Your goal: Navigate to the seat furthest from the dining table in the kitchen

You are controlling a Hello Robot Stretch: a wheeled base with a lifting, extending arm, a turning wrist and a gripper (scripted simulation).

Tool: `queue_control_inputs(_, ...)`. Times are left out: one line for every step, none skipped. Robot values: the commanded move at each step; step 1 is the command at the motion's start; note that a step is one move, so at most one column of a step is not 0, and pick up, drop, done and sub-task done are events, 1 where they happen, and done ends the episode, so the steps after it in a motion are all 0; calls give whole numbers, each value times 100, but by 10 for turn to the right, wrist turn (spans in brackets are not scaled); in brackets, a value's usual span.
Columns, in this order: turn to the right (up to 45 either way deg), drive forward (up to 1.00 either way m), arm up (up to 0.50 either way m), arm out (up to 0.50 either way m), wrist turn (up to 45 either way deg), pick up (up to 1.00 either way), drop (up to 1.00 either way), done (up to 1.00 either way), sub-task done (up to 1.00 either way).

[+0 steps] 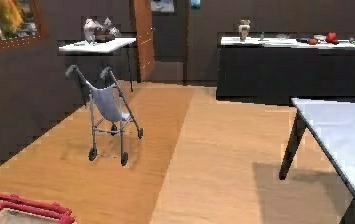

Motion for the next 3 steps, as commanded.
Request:
queue_control_inputs(0,60,0,0,0,0,0,0,0)
queue_control_inputs(90,0,0,0,0,0,0,0,0)
queue_control_inputs(0,100,0,0,0,0,0,0,0)
